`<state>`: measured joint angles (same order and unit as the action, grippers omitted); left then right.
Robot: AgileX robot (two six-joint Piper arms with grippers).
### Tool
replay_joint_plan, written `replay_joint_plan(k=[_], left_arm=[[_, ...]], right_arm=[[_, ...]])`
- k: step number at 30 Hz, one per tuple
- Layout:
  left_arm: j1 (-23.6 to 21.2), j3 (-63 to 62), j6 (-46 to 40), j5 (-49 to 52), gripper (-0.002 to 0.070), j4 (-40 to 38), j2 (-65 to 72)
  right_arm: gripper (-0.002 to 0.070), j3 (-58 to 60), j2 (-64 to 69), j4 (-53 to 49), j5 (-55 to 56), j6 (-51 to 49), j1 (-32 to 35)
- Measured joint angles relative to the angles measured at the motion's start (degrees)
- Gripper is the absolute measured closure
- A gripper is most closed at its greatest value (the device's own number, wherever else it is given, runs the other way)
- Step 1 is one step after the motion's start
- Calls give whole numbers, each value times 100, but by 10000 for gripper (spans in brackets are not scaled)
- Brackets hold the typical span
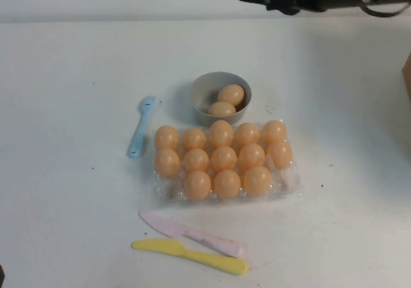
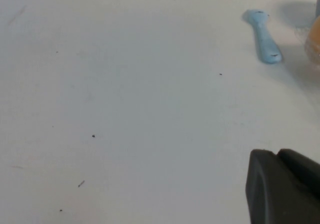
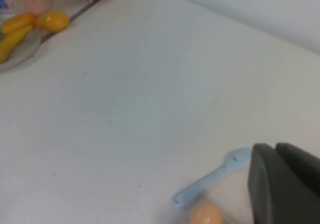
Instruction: Take an egg out of the egg box
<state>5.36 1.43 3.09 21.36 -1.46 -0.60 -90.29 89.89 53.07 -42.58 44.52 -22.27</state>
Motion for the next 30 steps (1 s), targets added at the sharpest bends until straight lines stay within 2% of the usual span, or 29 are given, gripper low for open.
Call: replay_joint_plan(k=[7, 17, 22, 25, 30], left_arm=[[0, 0, 0, 0, 678, 0, 0], [0, 0, 0, 0, 678, 0, 0], [0, 0, 0, 0, 678, 0, 0], [0, 0, 0, 0, 678, 0, 0], [0, 0, 0, 0, 678, 0, 0]], right_arm=[[692, 2457, -2217, 732, 1387, 1211, 0], [692, 4539, -4619, 641, 1607, 1364, 0], [692, 5174, -5693, -448, 1364, 1322, 0], [692, 5586, -6352, -1276, 1331, 942, 0], [692, 6227, -7388, -1923, 1725, 704, 0]])
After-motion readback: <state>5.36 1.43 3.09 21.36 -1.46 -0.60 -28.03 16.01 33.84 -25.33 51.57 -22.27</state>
